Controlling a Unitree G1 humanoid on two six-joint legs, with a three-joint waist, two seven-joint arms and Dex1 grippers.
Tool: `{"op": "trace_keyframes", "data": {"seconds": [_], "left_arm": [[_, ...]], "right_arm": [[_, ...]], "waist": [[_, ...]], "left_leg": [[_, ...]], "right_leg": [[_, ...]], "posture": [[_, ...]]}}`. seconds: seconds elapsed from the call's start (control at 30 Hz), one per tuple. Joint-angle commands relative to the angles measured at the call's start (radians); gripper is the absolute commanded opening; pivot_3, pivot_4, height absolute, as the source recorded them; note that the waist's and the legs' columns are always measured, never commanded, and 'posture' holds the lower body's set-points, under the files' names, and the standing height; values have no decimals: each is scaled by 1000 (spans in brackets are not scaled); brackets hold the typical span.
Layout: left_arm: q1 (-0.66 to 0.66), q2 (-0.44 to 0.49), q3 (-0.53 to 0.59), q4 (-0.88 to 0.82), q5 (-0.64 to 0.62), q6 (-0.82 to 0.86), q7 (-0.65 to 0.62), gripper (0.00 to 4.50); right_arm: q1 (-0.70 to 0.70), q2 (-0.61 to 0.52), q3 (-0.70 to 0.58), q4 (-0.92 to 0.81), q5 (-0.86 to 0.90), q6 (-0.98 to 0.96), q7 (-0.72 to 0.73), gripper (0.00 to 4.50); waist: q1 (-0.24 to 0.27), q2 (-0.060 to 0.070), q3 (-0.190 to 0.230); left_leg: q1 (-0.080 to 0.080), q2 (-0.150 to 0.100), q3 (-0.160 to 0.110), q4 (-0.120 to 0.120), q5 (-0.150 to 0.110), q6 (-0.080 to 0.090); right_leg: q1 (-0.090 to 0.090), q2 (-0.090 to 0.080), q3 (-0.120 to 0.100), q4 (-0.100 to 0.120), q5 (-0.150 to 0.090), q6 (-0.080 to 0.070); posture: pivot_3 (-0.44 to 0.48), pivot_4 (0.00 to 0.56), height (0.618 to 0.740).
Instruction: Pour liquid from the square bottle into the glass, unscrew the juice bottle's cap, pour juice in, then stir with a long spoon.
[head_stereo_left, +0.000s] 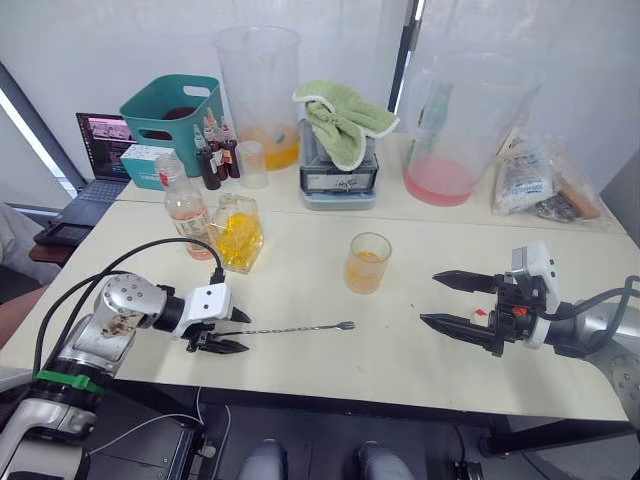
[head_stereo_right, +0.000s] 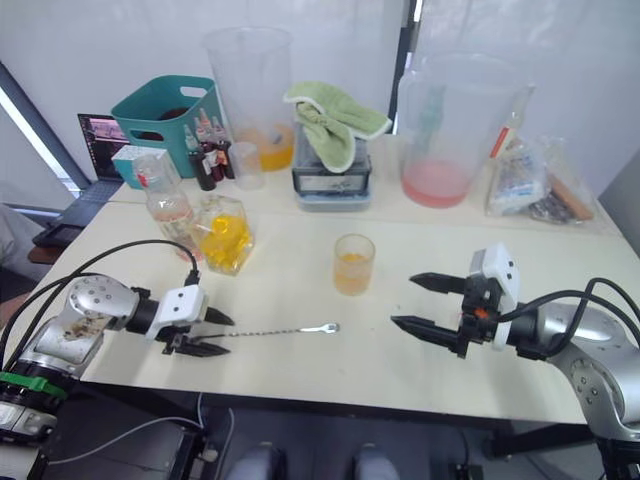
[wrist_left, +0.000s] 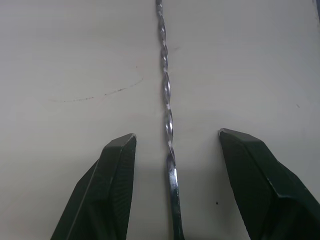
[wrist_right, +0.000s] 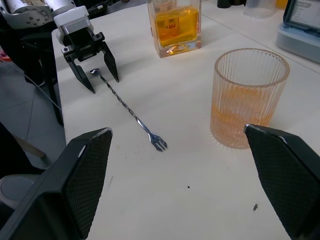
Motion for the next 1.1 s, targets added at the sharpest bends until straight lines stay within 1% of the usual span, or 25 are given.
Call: {"op": "trace_keyframes", "data": {"seconds": [0.03, 0.13, 0.2, 0.23, 0.37, 0.47, 0.57, 0.67, 0.73, 0.77, 0.83, 0.93, 0.97, 1.03, 1.1], "left_arm": [[-17, -19, -58, 59, 81, 16, 28, 1948], [-29, -41, -62, 72, 58, 27, 9, 982], [-37, -49, -69, 77, 58, 33, 5, 241], [-39, -52, -71, 80, 57, 22, -1, 37], [-44, -62, -67, 80, 29, 10, -37, 37], [-65, -60, -44, 68, -7, 38, -66, 37], [-76, -50, 11, -11, -117, 163, -116, 37], [-88, -47, 86, -131, -281, 352, -132, 37], [-93, -63, 133, -196, -377, 473, -94, 37], [-93, -67, 147, -218, -404, 511, -78, 37], [-92, -103, 189, -277, -489, 615, -12, 37], [-76, -192, 238, -369, -588, 714, 120, 37], [-69, -217, 246, -392, -603, 729, 157, 37], [-61, -246, 257, -420, -622, 750, 207, 37], [-47, -271, 260, -446, -638, 755, 249, 37]], "right_arm": [[-5, -17, -43, -40, 23, 12, -12, 4500], [-1, -19, -49, -45, 22, 15, -16, 4500], [-1, -19, -51, -48, 21, 18, -18, 4500], [-1, -18, -54, -51, 22, 19, -20, 4500], [1, -18, -61, -56, 22, 23, -24, 4500], [6, -18, -65, -54, 25, 42, -45, 4500], [54, -24, -72, -60, 26, 92, -78, 4500], [156, -33, -86, -111, 39, 139, -82, 4500], [179, -25, -94, -141, 72, 171, -103, 4500], [181, -22, -97, -149, 84, 181, -112, 4500], [159, 5, -86, -173, 134, 219, -169, 4500], [71, 119, -65, -225, 312, 273, -341, 4500], [34, 165, -63, -231, 381, 281, -418, 4500], [-9, 223, -57, -241, 470, 290, -527, 4500], [-44, 271, -24, -270, 541, 280, -621, 4500]], "waist": [[2, 1, -1], [0, 3, -2], [-1, 3, -2], [-1, 4, -2], [0, 4, -2], [0, 3, -2], [-2, 3, -2], [0, 2, -1], [-3, 2, -1], [-5, 2, -1], [-10, 1, -1], [-15, 0, 0], [-17, 0, 0], [-22, 0, 0], [-25, 0, 0]], "left_leg": [[0, 0, 0, 0, 0, 0], [1, 0, 0, 1, 0, 0], [1, 0, 0, 1, 0, 0], [1, 0, 0, 1, 0, 0], [1, 0, 0, 1, 0, 0], [1, 0, 0, 1, 0, 0], [-1, 0, 0, 1, 0, 0], [-5, 0, -2, 1, 0, 0], [-7, 0, -3, 1, 0, 0], [-7, 0, -3, 1, 0, 0], [-5, 0, -3, 1, 0, 0], [-2, 2, -3, 1, 0, 0], [-2, 2, -3, 1, 0, 0], [-3, 2, -3, 1, 0, 0], [-3, 1, -4, 1, 0, 0]], "right_leg": [[1, 0, 0, 0, 0, 0], [1, 0, 0, 0, 0, 0], [1, 0, 0, 1, 0, 0], [1, 0, 0, 1, 0, 0], [1, 0, 0, 0, 0, 0], [1, 0, 0, 0, 0, 0], [0, 0, 0, 0, 0, 0], [-3, 1, 0, 0, 0, 0], [-4, 1, -1, 1, 0, 0], [-3, 1, -1, 1, 0, 0], [-3, 1, -1, 1, 0, 1], [0, 2, -1, 1, 0, 1], [0, 3, -1, 1, 0, 1], [-1, 3, 0, 1, 0, 1], [-1, 2, 0, 1, 0, 1]], "posture": [[0, 150, 740], [0, 150, 740], [0, 150, 740], [0, 150, 740], [0, 150, 740], [0, 150, 740], [0, 150, 740], [0, 150, 740], [0, 150, 740], [0, 150, 740], [0, 150, 740], [0, 150, 740], [0, 150, 740], [0, 150, 740], [0, 150, 740]]}}
